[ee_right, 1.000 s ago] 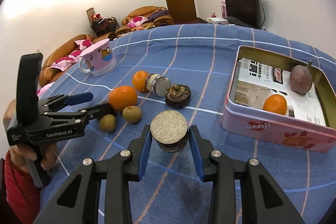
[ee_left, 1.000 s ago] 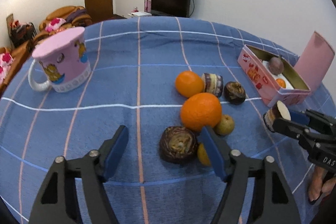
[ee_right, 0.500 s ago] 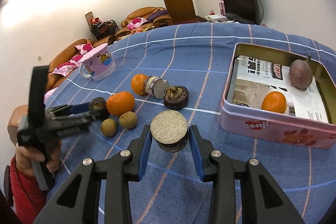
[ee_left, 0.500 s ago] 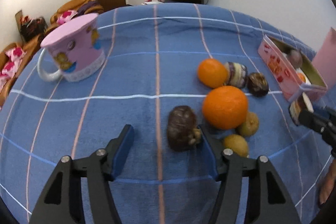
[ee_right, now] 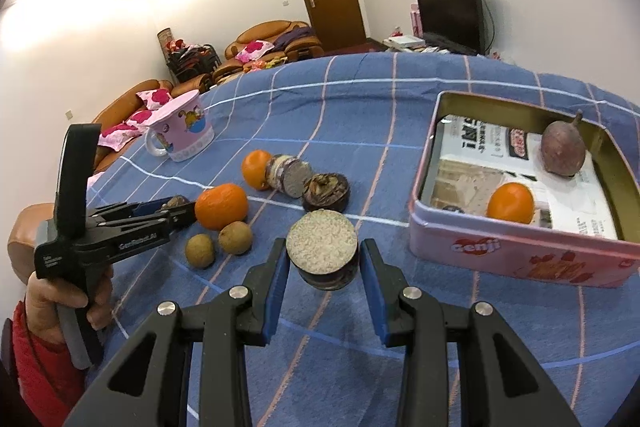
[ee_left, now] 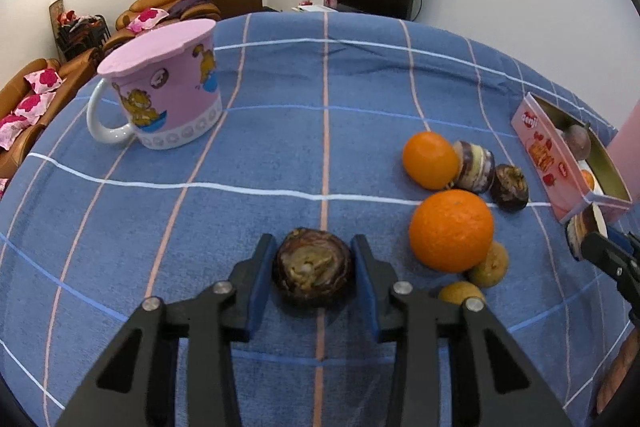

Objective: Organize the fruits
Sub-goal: 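Grasp the round biscuit jar with the right tool while the left tool grasps a brown pastry, then carry the jar and pastry into the pink tin box and release them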

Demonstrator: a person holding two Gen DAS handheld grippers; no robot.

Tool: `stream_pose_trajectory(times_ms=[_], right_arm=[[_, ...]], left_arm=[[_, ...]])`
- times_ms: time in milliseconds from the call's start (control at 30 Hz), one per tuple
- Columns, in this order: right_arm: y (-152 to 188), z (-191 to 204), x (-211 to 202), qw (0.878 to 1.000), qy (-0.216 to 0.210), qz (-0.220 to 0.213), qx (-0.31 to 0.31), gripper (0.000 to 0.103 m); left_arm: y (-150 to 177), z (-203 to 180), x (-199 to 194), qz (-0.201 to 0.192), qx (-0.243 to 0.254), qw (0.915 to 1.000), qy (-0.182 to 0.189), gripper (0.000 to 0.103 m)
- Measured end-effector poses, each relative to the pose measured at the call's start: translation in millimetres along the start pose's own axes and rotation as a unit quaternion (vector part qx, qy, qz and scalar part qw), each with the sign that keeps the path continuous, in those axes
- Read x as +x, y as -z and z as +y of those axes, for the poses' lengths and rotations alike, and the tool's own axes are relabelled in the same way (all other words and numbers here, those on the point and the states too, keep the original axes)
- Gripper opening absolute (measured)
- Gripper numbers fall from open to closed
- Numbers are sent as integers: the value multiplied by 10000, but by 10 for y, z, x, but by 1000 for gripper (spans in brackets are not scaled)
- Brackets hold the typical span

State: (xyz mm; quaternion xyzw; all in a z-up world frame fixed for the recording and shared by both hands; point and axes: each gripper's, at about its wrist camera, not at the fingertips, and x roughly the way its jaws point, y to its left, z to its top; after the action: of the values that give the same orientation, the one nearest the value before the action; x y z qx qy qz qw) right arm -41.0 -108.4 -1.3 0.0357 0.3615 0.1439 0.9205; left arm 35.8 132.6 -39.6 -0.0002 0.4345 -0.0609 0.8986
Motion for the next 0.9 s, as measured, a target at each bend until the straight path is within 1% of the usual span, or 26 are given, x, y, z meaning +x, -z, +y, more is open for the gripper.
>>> stream_pose_trajectory(times_ms=[100, 167, 233, 267, 333, 400, 533, 667, 767, 900], right_arm=[[-20, -23, -34, 9999, 96, -116, -1, 38], [-49, -65, -75, 9997, 94, -227, 70, 38], [-85, -118, -122, 9992, 128, -348, 116, 38], [-105, -148, -155, 9989, 159, -430, 136, 38], [-137, -203, -210, 9980, 226, -581, 141, 38], [-161, -254, -257, 9970, 317, -695, 98, 38], [-219, -451, -365, 9953, 326, -859, 321, 38], [-227, -641, -393, 9933, 659, -864, 404, 38], [-247, -790, -402, 9917, 789, -850, 547, 38], [-271, -998, -474, 9887, 1004, -920, 634, 38]], left_arm=[[11, 23, -19, -38, -80, 9998, -175, 39], [12, 58, -61, -154, -250, 9991, -291, 39], [31, 113, -177, -461, -527, 9970, -321, 39], [42, 117, -263, -703, -657, 9949, -318, 39], [61, 59, -382, -1032, -699, 9914, -387, 39], [68, -58, -473, -1242, -593, 9894, -465, 39], [34, -382, -567, -1506, -440, 9873, -267, 39], [-15, -755, -572, -1568, -234, 9873, -37, 39], [-83, -1092, -542, -1617, 6, 9868, 112, 39], [-120, -1461, -523, -1597, 196, 9864, 339, 39]])
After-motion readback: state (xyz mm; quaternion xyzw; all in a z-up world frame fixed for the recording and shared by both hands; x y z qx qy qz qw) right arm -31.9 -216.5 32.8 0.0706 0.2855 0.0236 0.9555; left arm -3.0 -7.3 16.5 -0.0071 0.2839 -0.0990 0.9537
